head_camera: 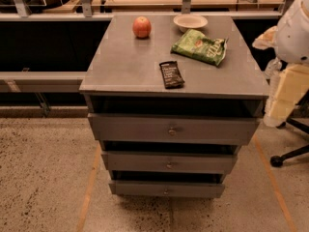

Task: Move rxbar chocolate near apple

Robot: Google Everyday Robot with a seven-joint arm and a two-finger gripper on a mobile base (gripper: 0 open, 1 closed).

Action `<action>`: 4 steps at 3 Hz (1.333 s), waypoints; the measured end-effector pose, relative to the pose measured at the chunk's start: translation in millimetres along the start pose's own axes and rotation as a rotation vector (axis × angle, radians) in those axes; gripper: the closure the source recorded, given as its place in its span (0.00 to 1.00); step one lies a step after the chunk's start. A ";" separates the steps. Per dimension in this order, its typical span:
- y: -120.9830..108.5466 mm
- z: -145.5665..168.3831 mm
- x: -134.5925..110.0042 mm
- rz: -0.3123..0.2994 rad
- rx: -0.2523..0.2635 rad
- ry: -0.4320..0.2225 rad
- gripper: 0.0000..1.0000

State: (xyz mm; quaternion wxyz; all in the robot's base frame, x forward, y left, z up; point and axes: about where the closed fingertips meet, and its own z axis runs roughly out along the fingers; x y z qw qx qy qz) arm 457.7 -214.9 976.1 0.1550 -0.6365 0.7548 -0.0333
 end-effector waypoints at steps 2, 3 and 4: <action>-94.0 51.8 -53.9 -0.415 -0.093 -0.066 0.00; -127.8 39.6 -72.2 -0.518 0.014 -0.109 0.00; -132.9 42.6 -76.3 -0.518 0.031 -0.115 0.00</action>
Offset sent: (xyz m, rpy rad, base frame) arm 0.1190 0.0336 -0.0118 -0.2107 0.1946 1.3185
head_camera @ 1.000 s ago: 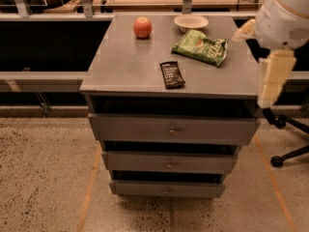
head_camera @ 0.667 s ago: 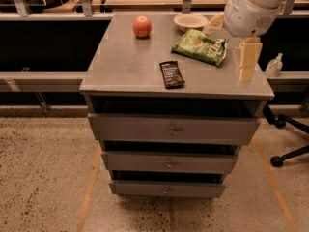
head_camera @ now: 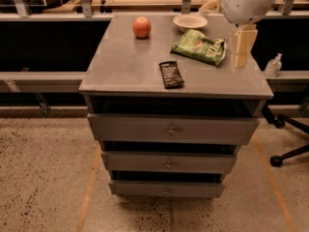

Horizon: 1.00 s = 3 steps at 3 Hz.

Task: Move rxbar chocolate near apple

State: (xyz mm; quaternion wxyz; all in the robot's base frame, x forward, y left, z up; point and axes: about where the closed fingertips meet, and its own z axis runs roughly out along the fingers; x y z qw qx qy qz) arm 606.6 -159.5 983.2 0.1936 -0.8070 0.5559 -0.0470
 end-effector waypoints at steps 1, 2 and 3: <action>-18.0 25.7 -2.8 -0.102 -0.039 -0.008 0.00; -36.1 60.0 -6.0 -0.302 -0.080 -0.018 0.00; -47.8 84.1 -5.1 -0.496 -0.100 -0.007 0.00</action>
Offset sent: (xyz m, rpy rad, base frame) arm 0.0628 0.0275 -0.0676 -0.3158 -0.0276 0.9181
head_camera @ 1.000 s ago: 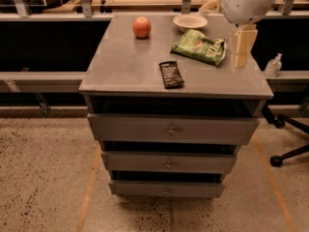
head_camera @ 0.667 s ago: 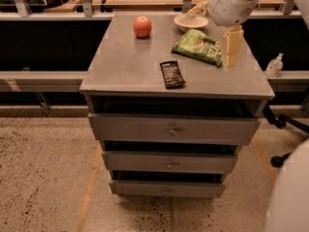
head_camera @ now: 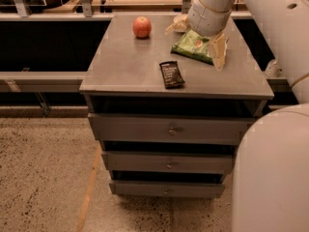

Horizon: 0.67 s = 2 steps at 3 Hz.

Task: Move rxbar chocolate near apple

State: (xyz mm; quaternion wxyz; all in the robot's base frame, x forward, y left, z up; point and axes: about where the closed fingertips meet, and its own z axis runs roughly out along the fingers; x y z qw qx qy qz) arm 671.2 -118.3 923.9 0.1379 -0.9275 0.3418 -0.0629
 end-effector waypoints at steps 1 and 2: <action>-7.4 22.0 4.2 -0.261 -0.040 0.035 0.00; -10.5 34.9 4.6 -0.450 -0.082 0.021 0.00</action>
Offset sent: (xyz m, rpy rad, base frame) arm 0.0072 -0.0020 -0.0372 -0.2956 0.0029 0.7715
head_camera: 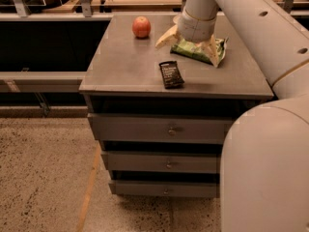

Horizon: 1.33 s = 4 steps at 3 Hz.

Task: Move rxbar chocolate near apple

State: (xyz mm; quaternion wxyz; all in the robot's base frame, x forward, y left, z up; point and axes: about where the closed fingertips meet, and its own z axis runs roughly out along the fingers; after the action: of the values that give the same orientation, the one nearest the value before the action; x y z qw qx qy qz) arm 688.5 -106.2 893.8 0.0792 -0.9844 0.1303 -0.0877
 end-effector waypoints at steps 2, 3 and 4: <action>-22.6 16.9 15.1 -0.098 0.043 0.018 0.00; -36.7 33.7 21.9 -0.116 0.089 0.002 0.00; -42.2 51.2 18.7 -0.171 0.108 -0.049 0.00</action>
Offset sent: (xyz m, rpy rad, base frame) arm 0.0335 0.0328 -0.0166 0.0314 0.0010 0.1132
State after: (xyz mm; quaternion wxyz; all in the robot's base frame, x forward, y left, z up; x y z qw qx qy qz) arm 726.4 -64.3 854.4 0.1276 -0.9880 0.0391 -0.0771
